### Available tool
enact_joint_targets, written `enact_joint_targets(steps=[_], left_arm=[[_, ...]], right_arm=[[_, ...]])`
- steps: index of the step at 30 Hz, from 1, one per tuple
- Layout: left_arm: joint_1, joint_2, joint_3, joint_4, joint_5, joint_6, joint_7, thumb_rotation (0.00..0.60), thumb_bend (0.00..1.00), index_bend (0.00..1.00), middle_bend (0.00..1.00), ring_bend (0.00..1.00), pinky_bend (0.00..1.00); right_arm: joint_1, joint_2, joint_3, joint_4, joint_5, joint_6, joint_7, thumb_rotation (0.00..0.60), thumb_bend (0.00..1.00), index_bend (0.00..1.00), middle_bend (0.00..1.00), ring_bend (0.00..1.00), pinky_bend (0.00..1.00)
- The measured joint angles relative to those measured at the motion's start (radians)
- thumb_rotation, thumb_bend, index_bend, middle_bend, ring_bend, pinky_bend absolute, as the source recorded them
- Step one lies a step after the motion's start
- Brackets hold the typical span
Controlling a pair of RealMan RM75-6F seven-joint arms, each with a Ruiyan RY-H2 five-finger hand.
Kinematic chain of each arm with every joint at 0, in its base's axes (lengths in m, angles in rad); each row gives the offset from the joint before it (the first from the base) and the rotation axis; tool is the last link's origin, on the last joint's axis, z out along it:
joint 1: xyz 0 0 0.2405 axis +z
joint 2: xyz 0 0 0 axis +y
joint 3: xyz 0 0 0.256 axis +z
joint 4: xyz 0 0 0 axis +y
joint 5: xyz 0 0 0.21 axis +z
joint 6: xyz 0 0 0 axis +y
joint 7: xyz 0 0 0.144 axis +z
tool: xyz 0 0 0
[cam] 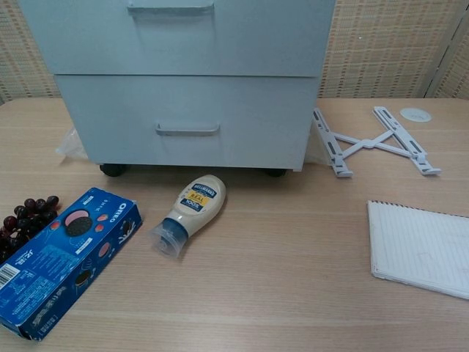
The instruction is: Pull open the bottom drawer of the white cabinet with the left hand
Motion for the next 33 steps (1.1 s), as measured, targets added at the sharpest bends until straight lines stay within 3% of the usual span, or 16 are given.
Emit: enact_joint_targets(steps=[7,11,18,26,33], left_arm=[[-0.096,0.008,0.002,-0.026,0.04,-0.108,-0.028,0.6,0.51,0.31,0.9,0.91,0.98],[-0.158,0.012,0.002,-0.057,0.044,-0.194,-0.034,0.6,0.6,0.27,0.94,0.94,1.0],[-0.246,-0.004,-0.012,-0.091,0.005,-0.318,-0.023,0.6,0.61,0.2,0.96,0.97,1.0],[-0.292,-0.049,-0.031,-0.109,-0.095,-0.392,0.037,0.6,0.64,0.08,0.96,0.97,1.0],[-0.315,-0.109,-0.04,-0.105,-0.187,-0.442,0.089,0.6,0.64,0.09,0.96,0.98,1.0]], right_arm=[[0.01,0.007,0.007,-0.008,0.013,-0.015,-0.007,0.6,0.43,0.18,0.29,0.19,0.18],[0.016,0.016,0.013,-0.012,0.018,-0.021,-0.01,0.6,0.43,0.18,0.29,0.19,0.18],[0.026,0.036,0.027,-0.033,0.019,-0.02,-0.011,0.6,0.43,0.18,0.29,0.19,0.18],[0.023,0.046,0.019,-0.054,0.011,-0.017,-0.015,0.6,0.43,0.16,0.28,0.19,0.18],[0.023,0.044,0.015,-0.057,0.008,-0.015,-0.02,0.6,0.43,0.16,0.28,0.19,0.18]])
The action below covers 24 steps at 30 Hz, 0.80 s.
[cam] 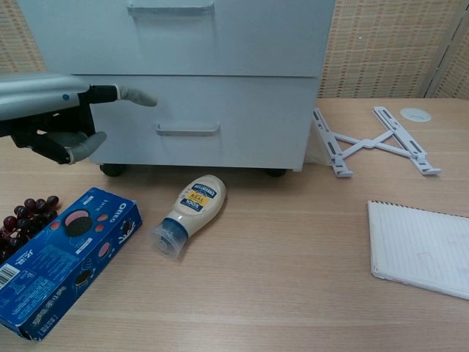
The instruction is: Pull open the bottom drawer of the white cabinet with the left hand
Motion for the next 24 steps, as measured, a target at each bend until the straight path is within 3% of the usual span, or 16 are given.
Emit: enact_joint_targets(steps=[9,24], left_arm=[[-0.036,-0.087,-0.011,0.054,-0.076,-0.038,0.03,0.6,0.64,0.13,0.97,0.98,1.0],[-0.088,-0.122,-0.038,0.108,-0.198,-0.1,0.038,0.6,0.64,0.15,0.97,0.98,1.0]], right_arm=[[-0.005,-0.018,-0.016,0.016,-0.001,-0.007,-0.001,0.6,0.43,0.16,0.28,0.19,0.18],[-0.015,-0.038,-0.033,0.035,-0.013,-0.001,0.008,0.6,0.43,0.16,0.28,0.19,0.18]])
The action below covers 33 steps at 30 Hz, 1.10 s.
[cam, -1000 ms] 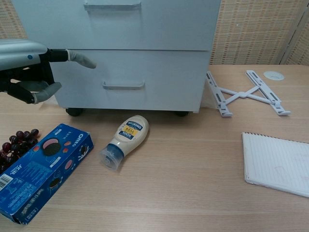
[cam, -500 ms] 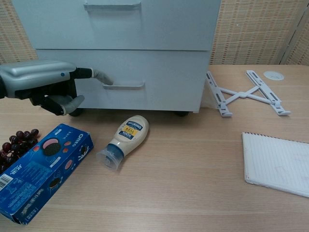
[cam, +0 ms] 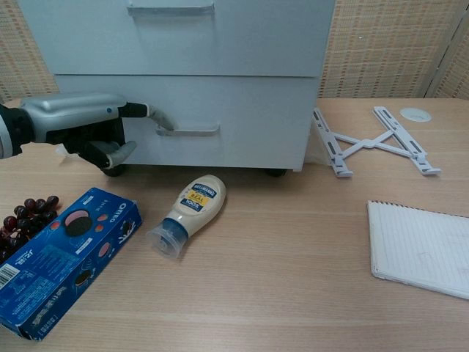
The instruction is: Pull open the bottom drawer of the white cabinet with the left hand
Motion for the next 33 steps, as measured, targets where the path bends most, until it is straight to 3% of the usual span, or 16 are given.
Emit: enact_joint_targets(steps=[18,33], left_arm=[[-0.037,-0.004,0.0,0.002,-0.054,-0.028,0.02,0.6,0.64,0.18,0.97,0.98,1.0],[-0.036,0.021,0.026,-0.053,-0.039,-0.004,0.049,0.6,0.63,0.21,0.97,0.98,1.0]], right_arm=[[-0.015,-0.009,-0.005,0.02,0.002,0.013,0.018,0.6,0.43,0.16,0.28,0.19,0.18],[-0.015,-0.012,-0.003,0.028,0.006,0.008,0.025,0.6,0.43,0.16,0.28,0.19,0.18]])
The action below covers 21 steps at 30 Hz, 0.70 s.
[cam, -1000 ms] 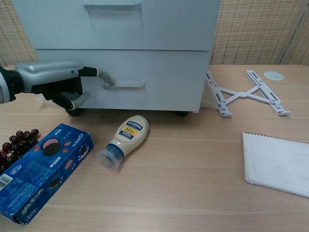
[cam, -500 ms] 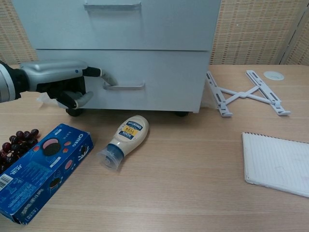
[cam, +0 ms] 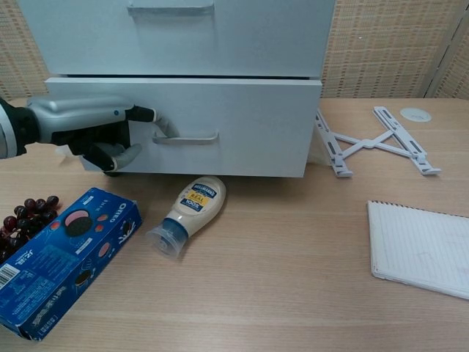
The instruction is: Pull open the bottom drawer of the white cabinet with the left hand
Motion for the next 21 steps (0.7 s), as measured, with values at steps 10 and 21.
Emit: enact_joint_targets(steps=[10,21], left_arm=[[0.012,0.02,0.026,-0.051,0.02,0.023,0.025,0.6,0.63,0.21,0.97,0.98,1.0],[0.03,0.031,0.051,-0.081,0.047,0.046,0.035,0.6,0.63,0.22,0.97,0.98,1.0]], right_arm=[[-0.005,0.001,0.0,-0.002,0.0,0.006,-0.001,0.6,0.43,0.16,0.28,0.19,0.18],[-0.009,-0.001,0.0,-0.001,-0.003,0.011,0.0,0.6,0.43,0.16,0.28,0.19,0.18]])
